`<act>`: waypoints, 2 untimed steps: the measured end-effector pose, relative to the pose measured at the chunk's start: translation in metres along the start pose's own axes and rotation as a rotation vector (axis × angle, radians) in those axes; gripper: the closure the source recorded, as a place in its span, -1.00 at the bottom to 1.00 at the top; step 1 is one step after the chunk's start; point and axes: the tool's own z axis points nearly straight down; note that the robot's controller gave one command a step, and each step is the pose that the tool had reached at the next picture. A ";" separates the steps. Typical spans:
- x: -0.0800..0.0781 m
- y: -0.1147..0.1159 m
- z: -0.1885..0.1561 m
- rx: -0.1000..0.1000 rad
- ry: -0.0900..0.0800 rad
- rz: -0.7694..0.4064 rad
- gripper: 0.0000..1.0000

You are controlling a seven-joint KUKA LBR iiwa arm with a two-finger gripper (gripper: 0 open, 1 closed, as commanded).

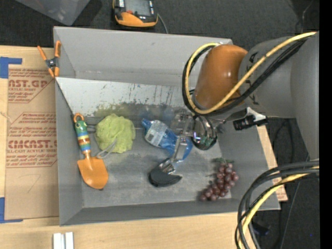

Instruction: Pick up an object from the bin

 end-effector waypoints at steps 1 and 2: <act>-0.014 -0.039 0.010 -0.003 -0.014 -0.097 -1.00; 0.021 -0.033 0.044 -0.004 0.000 -0.028 -1.00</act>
Offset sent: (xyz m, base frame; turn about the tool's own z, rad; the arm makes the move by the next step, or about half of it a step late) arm -0.0258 -0.0295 -0.0425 -0.0275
